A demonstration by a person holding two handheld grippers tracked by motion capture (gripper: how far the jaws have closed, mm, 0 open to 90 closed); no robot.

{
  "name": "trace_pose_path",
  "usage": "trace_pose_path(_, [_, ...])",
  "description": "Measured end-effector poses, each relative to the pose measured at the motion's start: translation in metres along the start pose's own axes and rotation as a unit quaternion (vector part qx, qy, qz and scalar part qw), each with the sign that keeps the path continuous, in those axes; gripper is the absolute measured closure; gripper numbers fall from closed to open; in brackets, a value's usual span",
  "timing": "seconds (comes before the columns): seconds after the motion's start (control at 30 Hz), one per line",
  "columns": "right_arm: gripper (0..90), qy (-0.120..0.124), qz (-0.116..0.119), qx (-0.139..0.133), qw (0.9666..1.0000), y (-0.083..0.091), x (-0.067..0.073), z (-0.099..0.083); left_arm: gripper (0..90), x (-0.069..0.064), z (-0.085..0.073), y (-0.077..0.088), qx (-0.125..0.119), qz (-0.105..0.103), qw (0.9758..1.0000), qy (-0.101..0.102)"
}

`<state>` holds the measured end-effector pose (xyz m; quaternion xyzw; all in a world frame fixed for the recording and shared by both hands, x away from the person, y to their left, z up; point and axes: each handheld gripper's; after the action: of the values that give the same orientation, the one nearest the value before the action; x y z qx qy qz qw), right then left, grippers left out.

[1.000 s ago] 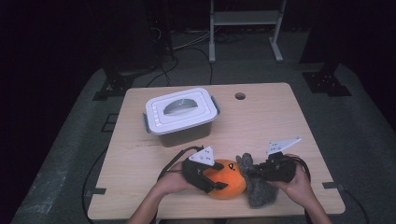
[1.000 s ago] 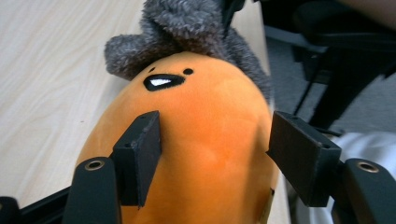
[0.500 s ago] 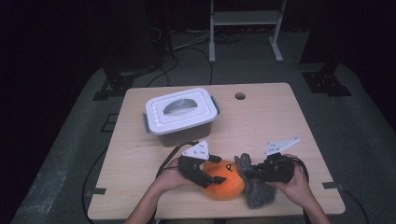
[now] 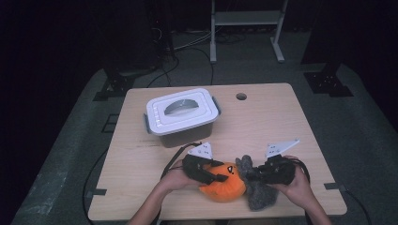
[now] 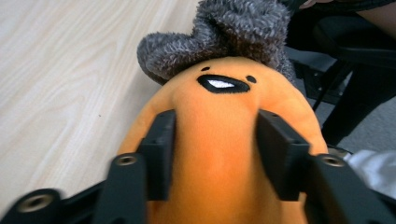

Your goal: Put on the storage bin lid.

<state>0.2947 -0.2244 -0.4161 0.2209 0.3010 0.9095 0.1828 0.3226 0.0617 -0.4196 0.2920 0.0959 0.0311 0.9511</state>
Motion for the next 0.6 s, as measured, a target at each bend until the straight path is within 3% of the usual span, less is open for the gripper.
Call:
trace_pose_path(0.13, [74.5,-0.005,-0.005,-0.007,1.0000,0.006,-0.003,-0.001,56.9,-0.004,0.005,0.005,-0.011,0.018,0.9998,-0.001])
trace_pose_path(0.3, [74.7,-0.015,-0.015,-0.020,0.9996,0.017,-0.008,-0.002,57.7,-0.010,0.011,0.011,-0.010,0.066,0.9977,-0.016])
trace_pose_path(0.47, [74.7,-0.022,-0.035,-0.035,0.9985,0.035,-0.014,-0.004,56.6,-0.009,0.010,0.011,-0.012,0.078,0.9968,-0.006])
trace_pose_path(0.6, [74.7,-0.027,-0.069,-0.038,0.9965,0.054,-0.019,-0.007,55.5,-0.011,0.012,0.009,-0.014,0.083,0.9964,-0.010])
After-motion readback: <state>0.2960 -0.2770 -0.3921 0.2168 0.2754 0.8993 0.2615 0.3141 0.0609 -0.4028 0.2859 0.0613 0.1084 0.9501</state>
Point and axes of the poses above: each handheld gripper's, and its own axes: y roughly backward along the jaws, z roughly out of its top, x roughly to its left, and after that the axes turned 2 degrees about -z, right-handed
